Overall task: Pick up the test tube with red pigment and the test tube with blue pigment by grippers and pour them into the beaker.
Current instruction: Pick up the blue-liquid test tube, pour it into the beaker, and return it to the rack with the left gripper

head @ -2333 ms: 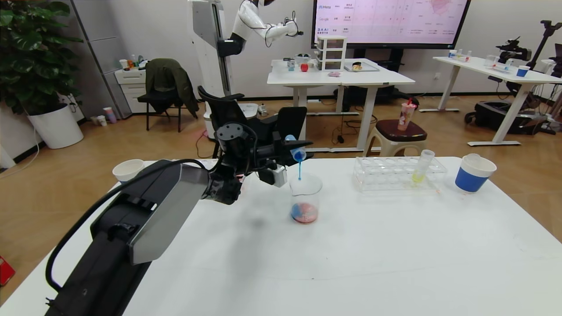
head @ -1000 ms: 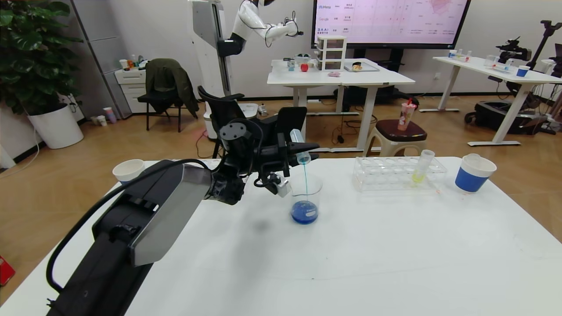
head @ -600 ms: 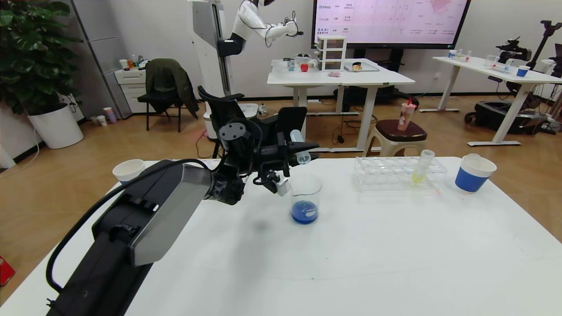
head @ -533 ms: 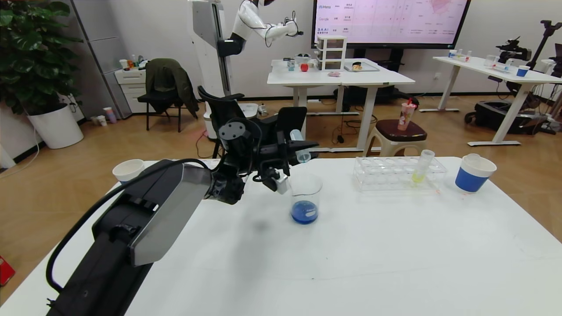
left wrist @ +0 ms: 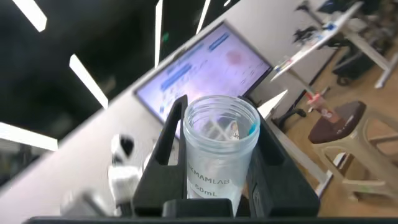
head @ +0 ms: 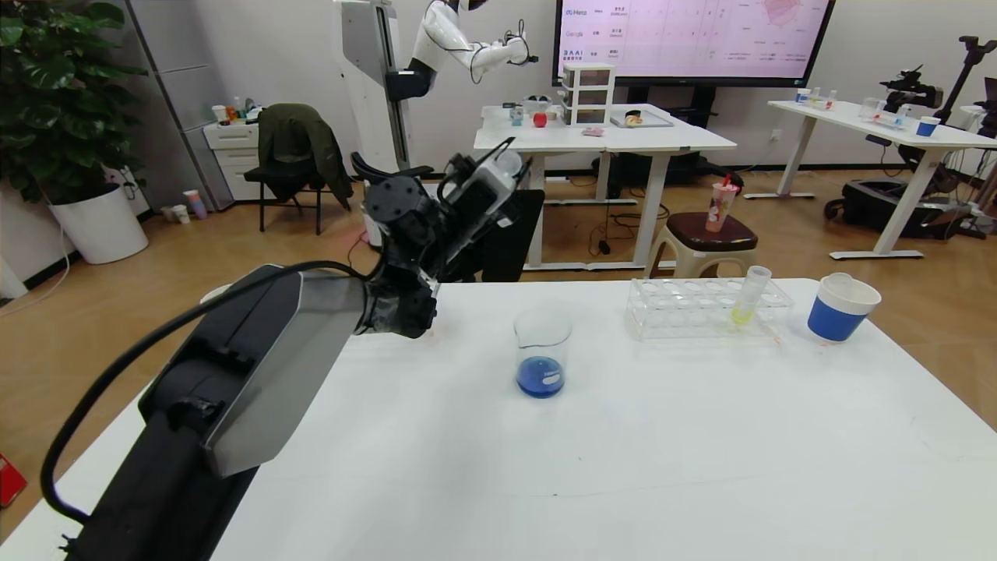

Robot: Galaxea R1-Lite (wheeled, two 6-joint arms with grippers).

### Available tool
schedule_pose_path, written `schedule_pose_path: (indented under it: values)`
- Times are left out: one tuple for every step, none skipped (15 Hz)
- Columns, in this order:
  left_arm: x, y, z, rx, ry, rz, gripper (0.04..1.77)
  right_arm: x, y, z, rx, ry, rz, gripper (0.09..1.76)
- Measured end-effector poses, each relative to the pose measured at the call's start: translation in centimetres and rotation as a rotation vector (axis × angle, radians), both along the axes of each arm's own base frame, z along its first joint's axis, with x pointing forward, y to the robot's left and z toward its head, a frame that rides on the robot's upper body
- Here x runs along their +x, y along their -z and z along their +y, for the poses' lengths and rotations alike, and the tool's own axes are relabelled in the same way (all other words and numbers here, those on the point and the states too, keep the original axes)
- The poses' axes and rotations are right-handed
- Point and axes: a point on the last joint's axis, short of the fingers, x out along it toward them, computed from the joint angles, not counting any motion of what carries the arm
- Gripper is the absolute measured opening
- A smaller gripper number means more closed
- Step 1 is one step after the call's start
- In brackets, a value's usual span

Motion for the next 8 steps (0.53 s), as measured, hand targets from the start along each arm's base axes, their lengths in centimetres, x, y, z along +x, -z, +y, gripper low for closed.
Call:
schedule_pose_path:
  values:
    - [-0.1,-0.41,-0.33,-0.118,-0.048,0.104,0.53,0.0,0.0,0.0,0.0,0.0,0.0,1.74]
    - [-0.04,-0.56,-0.53,-0.235,-0.091,0.231,0.53,0.0,0.0,0.0,0.0,0.0,0.0,1.74]
    - [0.06,-0.54,-0.71,-0.333,-0.122,0.349,0.53,0.0,0.0,0.0,0.0,0.0,0.0,1.73]
    - [0.24,-0.32,-0.75,-0.415,-0.158,0.46,0.53,0.0,0.0,0.0,0.0,0.0,0.0,1.74]
    - [0.34,-0.12,-0.77,-0.482,-0.188,0.57,0.53,0.0,0.0,0.0,0.0,0.0,0.0,1.74]
    - [0.33,0.0,-0.78,-0.536,-0.204,0.665,0.53,0.0,0.0,0.0,0.0,0.0,0.0,1.74]
    - [0.18,0.03,-0.87,-0.582,-0.213,0.755,0.53,0.0,0.0,0.0,0.0,0.0,0.0,1.74]
    - [-0.04,-0.12,-0.85,-0.619,-0.221,0.831,0.53,0.0,0.0,0.0,0.0,0.0,0.0,1.74]
